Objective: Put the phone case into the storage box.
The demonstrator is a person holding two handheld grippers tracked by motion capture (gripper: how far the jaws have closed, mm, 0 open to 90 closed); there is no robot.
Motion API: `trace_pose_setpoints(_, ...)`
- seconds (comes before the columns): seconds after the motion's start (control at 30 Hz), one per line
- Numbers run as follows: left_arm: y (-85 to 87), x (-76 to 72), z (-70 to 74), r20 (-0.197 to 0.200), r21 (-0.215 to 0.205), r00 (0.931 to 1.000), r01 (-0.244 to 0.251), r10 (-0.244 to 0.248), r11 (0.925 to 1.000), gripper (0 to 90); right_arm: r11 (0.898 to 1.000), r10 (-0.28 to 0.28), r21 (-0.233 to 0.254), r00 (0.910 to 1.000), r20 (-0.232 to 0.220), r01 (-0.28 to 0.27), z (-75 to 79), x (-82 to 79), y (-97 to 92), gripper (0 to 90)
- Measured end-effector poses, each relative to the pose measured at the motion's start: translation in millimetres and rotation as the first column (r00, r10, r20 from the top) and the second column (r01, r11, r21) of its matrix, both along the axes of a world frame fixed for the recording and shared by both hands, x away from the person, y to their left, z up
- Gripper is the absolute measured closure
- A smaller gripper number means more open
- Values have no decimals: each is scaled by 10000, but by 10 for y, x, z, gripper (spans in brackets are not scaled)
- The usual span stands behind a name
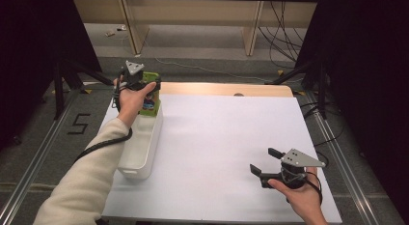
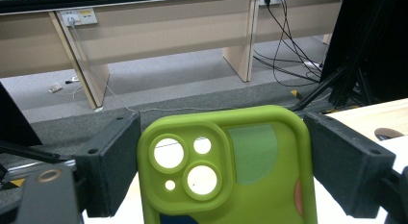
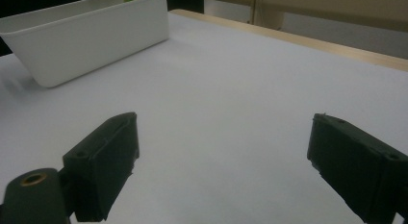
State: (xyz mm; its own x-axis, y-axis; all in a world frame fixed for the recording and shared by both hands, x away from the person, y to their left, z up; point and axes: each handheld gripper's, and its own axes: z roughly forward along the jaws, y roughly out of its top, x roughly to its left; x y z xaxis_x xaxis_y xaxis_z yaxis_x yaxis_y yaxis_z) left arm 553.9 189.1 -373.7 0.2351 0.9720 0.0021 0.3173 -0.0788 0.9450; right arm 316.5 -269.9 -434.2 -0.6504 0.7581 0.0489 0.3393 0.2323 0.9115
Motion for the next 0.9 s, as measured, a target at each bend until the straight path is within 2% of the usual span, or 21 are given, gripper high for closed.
trace_pose_setpoints(0.9,18,7,-80,-191,-1,9998,-2,2,10000,162,10000,29,34,10000,40,-29,-4,3,6,120)
